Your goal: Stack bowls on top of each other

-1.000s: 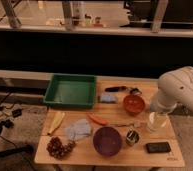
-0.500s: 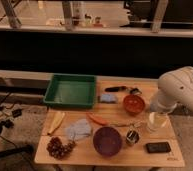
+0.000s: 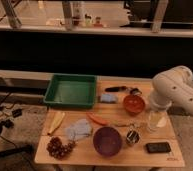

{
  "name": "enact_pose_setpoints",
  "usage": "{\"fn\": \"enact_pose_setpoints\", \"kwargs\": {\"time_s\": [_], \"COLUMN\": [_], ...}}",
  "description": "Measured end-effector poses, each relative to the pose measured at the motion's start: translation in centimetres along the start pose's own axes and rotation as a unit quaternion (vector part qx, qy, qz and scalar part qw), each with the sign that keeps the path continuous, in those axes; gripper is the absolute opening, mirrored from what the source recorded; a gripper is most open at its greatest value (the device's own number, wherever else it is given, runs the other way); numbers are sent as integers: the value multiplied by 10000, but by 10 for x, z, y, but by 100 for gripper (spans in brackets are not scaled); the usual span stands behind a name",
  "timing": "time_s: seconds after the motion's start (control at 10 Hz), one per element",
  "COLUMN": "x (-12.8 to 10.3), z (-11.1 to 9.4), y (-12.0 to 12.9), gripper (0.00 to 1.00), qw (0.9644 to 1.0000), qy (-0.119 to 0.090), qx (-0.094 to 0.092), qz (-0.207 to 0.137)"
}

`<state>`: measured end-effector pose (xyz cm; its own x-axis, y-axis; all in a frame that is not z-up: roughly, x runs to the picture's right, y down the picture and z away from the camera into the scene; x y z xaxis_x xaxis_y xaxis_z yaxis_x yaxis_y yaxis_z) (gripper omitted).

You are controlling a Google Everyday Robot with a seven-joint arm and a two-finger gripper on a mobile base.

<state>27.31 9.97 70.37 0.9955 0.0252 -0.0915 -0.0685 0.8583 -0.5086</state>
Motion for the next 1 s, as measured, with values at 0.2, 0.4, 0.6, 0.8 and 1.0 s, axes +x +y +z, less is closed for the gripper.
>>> {"fn": "enact_pose_setpoints", "kwargs": {"time_s": [0.2,0.4,0.6,0.8,1.0], "x": [-11,-24,-31,-36,-40], "z": [6,14,23,34,46], "y": [-21,-43,-63,-82,-96], "gripper": [80,80,80,80,80], "qw": [9999,9996,9991,9984,9977], "qy": [58,66,-36,-120,-212], "qx": [162,286,416,521,575], "qz": [10,-2,103,196,297]}}
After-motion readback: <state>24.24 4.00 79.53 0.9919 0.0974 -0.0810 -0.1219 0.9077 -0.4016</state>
